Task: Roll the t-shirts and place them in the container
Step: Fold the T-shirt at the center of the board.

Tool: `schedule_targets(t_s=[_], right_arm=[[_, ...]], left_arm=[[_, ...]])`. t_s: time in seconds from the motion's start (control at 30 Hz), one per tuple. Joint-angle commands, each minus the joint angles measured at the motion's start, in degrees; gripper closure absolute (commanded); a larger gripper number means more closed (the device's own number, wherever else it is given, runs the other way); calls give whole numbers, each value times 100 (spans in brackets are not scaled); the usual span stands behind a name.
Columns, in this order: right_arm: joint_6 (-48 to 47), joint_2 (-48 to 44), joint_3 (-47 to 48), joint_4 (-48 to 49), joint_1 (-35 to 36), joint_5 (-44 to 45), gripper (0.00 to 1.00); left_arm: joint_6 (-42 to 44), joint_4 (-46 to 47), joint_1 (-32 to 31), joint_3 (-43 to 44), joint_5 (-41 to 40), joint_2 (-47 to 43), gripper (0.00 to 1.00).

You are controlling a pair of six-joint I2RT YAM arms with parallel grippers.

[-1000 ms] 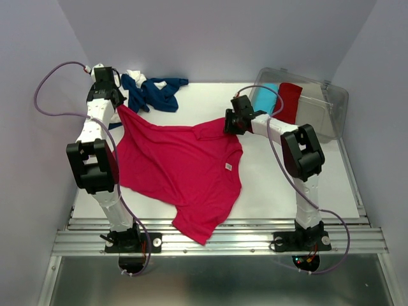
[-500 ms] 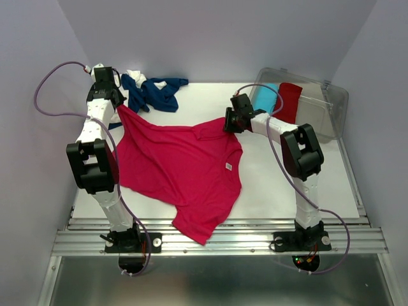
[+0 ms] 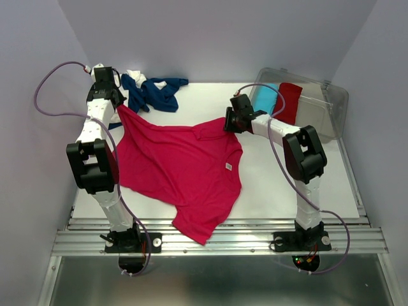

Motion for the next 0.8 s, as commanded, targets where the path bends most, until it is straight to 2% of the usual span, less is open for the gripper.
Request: schedule_targets(t_s=[0.0,0.3,0.43,0.63,0.77], right_arm=[[44,-287,26,303,63,115,62],[62,-23,185,250,116,54,64],[71,47,228,250,116,27,72],[36,126,334,162,116,150,64],[36,232,413,127,116,159,65]], left_arm=[[71,113,-39,-12,-43,-380,100],[88,104,-39,6,-43,-388,100],[88,104,-39,6,-43,-380,100],[97,113,-39,-3,-43,-380,100],[88,113,-39,-3,-34,-371,100]])
